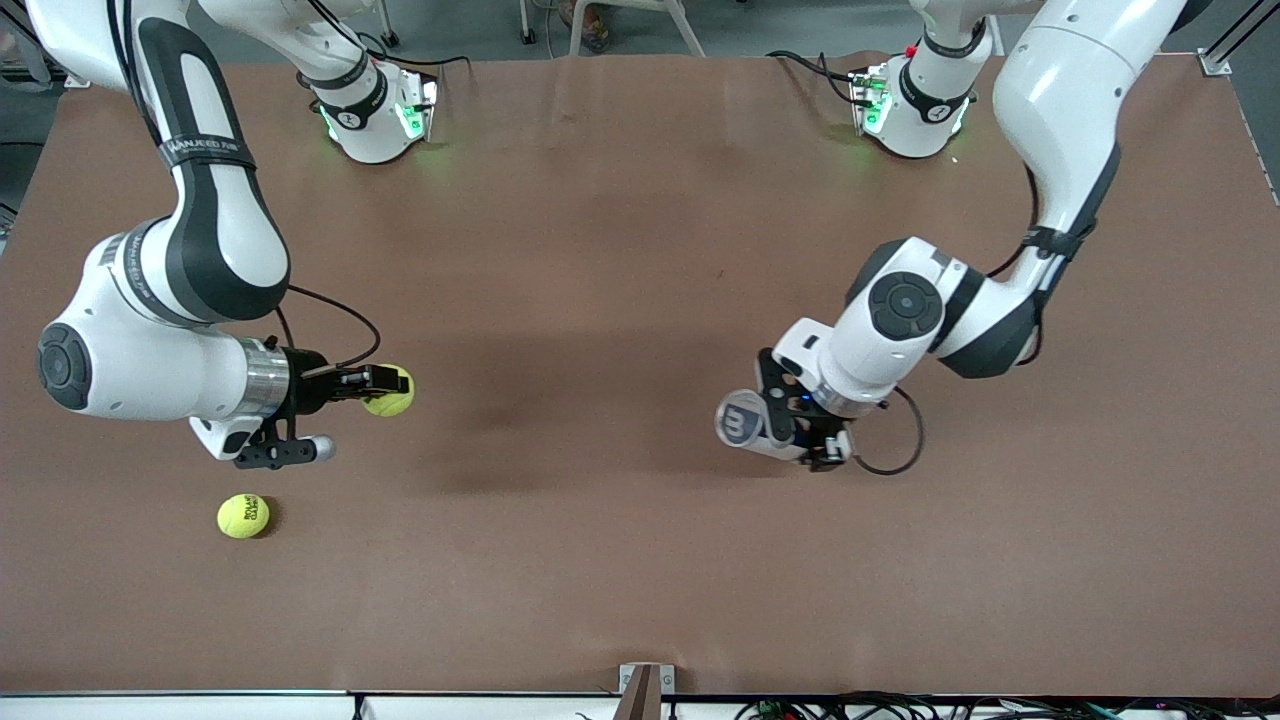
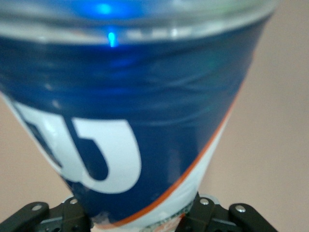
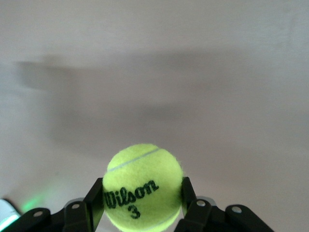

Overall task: Insert tennis ball vertically with right arm
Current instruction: 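Lift the ball with the right gripper while the left gripper stands the can upright, then move the ball over the can opening and release it with the right gripper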

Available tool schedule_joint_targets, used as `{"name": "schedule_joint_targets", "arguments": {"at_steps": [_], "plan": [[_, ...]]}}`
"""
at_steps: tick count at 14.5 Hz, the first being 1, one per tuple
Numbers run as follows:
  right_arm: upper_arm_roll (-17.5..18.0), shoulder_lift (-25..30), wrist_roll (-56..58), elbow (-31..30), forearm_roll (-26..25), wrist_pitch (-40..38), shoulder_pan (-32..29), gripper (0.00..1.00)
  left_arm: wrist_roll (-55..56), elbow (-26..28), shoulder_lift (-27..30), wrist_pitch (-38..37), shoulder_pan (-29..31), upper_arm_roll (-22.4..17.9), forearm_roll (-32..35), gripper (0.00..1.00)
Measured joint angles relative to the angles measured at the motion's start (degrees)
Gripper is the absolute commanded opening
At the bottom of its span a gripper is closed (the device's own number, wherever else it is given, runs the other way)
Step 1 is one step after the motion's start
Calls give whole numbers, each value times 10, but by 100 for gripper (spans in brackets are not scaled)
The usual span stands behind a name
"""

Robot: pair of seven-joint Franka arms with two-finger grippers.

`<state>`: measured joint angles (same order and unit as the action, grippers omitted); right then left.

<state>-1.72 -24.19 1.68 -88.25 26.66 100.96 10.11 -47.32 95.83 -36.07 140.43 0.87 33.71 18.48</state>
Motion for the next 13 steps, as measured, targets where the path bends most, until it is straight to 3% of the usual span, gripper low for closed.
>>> {"name": "schedule_joint_targets", "arguments": {"at_steps": [4, 8, 13], "plan": [[0, 0, -2, 15, 22, 1, 5, 37, 22, 9, -73, 188, -38, 12, -27, 68], [0, 0, -82, 57, 48, -2, 20, 37, 83, 9, -143, 356, -102, 14, -50, 68], [1, -2, -148, 61, 70, -5, 64, 37, 205, 7, -169, 417, -160, 14, -52, 69]]}}
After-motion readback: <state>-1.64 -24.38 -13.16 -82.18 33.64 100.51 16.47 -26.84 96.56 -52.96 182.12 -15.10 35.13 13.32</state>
